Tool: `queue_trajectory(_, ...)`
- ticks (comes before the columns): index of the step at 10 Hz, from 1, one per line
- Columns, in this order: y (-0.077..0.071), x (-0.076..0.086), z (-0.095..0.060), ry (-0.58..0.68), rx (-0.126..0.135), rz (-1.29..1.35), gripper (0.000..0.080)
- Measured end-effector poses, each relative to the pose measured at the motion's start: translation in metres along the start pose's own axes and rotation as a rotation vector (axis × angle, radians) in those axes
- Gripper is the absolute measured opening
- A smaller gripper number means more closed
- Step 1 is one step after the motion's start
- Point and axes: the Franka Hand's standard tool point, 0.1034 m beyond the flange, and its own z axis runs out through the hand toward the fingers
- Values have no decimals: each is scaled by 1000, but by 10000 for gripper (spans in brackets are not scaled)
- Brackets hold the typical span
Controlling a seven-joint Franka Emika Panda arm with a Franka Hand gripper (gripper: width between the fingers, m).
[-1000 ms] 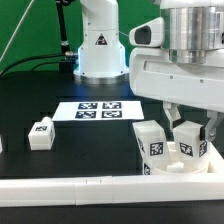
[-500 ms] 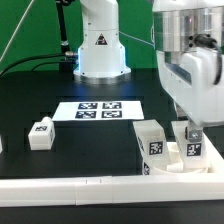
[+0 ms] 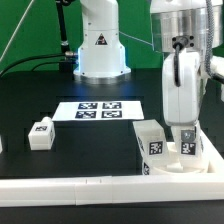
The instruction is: Assemble stool
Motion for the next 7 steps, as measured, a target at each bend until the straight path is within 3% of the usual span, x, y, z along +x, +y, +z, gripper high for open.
queue_trajectory(1, 1, -3, -1, -1, -1, -34, 571)
queue_trajectory(2, 2, -10, -7, -9, 3, -131, 625)
queue_trajectory(5, -4, -24, -36, -25, 62, -592, 648)
queue_trajectory(6, 4, -27, -29, -20, 78, -675, 648)
queue_trajectory(7, 6, -25, -27, -18, 69, -752, 649)
